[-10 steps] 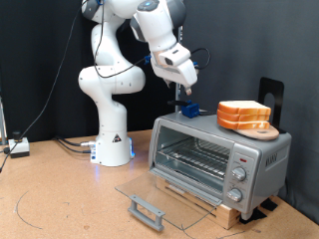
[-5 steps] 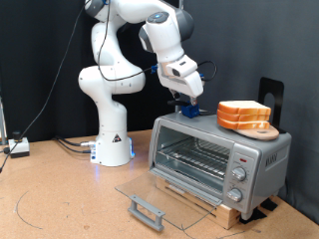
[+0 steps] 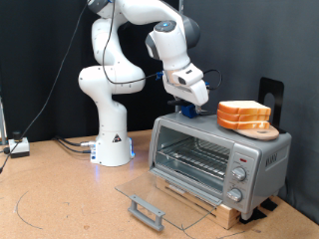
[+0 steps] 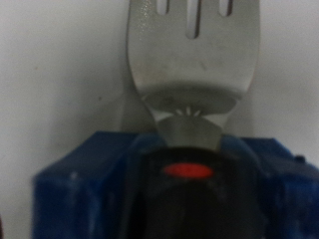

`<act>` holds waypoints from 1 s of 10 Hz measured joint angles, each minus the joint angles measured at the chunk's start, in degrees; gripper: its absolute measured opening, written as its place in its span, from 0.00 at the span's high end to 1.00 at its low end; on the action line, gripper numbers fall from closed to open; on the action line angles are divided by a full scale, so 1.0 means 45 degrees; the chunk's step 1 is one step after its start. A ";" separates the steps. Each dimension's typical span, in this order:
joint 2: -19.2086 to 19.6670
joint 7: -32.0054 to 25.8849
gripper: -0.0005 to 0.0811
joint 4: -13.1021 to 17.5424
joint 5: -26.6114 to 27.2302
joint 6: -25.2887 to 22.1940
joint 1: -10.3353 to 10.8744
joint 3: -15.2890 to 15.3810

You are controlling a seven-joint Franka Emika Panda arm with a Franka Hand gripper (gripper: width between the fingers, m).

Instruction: Make a piece of toast with the oven

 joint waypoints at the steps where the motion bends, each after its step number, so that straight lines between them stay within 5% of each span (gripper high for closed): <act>1: 0.0133 -0.0043 0.00 -0.0003 0.0097 0.0166 0.0000 0.0118; 5: 0.0365 -0.0162 0.01 0.0005 0.0407 0.0409 0.0000 0.0285; 6: 0.0365 -0.0170 0.21 0.0006 0.0413 0.0412 0.0000 0.0285; 7: 0.0367 -0.0171 0.21 0.0004 0.0414 0.0413 -0.0001 0.0285; 8: 0.0369 -0.0171 0.46 0.0007 0.0414 0.0413 -0.0001 0.0285; 10: 0.0369 -0.0171 0.51 0.0007 0.0414 0.0413 -0.0003 0.0271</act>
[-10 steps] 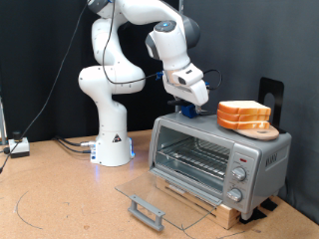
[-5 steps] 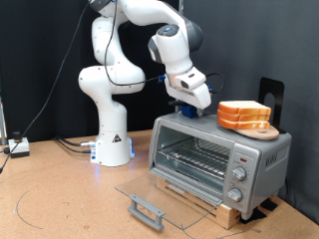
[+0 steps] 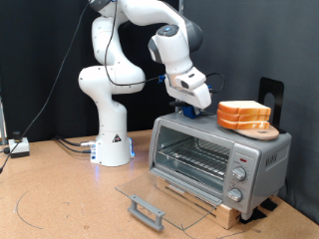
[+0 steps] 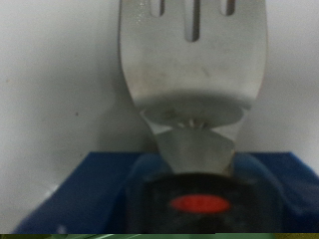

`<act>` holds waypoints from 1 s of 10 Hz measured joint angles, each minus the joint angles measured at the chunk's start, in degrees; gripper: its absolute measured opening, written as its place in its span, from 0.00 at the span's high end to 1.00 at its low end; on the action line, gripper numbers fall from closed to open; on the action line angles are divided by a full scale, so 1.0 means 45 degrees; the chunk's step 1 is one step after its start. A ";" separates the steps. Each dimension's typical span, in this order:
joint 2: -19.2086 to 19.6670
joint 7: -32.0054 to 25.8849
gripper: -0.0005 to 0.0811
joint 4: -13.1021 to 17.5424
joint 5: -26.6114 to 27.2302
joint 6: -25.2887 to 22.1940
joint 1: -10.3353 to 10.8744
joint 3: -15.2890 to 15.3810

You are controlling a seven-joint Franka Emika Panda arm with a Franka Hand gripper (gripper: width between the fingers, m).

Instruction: Make a piece of toast with the oven

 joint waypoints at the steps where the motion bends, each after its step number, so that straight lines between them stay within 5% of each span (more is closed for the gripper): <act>1: -0.0001 0.0000 0.51 0.0000 0.0000 0.0000 -0.0006 -0.0029; 3: -0.0090 -0.0044 0.51 0.0059 0.0120 -0.0076 -0.0012 -0.0396; 7: -0.1102 -0.0595 0.51 0.0423 0.0059 -0.1558 -0.0022 -0.2321; 10: -0.1070 0.0220 0.51 0.0386 0.0405 -0.0635 -0.0248 -0.2176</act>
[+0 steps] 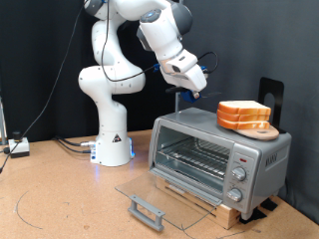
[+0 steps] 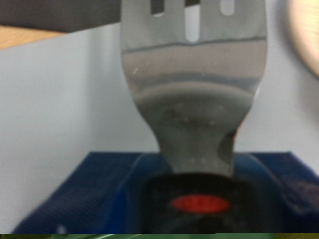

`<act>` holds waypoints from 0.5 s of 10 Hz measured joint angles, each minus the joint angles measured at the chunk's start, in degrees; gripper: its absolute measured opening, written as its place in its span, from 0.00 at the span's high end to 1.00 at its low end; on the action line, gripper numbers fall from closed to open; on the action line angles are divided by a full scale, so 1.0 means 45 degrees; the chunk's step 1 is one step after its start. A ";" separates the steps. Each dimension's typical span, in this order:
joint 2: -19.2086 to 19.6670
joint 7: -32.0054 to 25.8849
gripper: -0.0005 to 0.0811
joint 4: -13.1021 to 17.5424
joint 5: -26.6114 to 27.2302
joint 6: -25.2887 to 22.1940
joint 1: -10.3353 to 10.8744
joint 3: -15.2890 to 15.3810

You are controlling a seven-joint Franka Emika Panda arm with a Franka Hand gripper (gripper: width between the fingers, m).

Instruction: Make a piece of toast with the oven

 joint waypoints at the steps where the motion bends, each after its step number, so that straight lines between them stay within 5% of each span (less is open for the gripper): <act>1: -0.0045 0.0403 0.51 -0.0069 0.0190 0.0512 -0.0294 -0.0063; 5: -0.0108 0.0344 0.51 -0.0214 0.0055 0.1003 -0.1634 -0.1075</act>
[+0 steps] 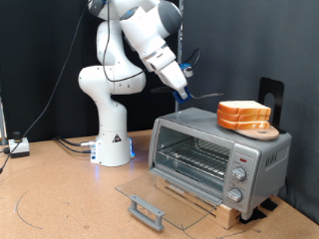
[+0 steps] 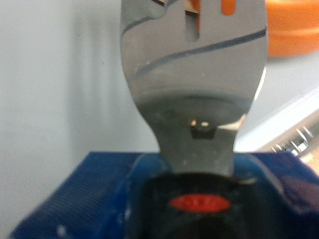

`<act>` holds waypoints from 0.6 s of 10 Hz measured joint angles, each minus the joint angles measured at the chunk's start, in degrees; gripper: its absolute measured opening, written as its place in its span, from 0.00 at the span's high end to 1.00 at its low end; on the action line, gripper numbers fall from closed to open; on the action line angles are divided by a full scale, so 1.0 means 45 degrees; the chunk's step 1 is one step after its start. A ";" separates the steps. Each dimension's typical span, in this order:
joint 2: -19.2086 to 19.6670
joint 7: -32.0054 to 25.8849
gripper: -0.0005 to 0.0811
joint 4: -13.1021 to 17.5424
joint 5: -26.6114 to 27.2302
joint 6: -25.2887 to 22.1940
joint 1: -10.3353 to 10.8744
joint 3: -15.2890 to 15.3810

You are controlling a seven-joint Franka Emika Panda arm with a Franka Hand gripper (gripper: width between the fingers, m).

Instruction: Make a piece of toast with the oven

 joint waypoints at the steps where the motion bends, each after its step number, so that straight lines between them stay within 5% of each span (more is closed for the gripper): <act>1: -0.0001 -0.0208 0.51 0.0000 -0.0256 -0.0029 -0.0283 -0.0334; 6: 0.0000 -0.1122 0.51 0.0032 -0.2549 -0.1209 -0.1758 -0.2190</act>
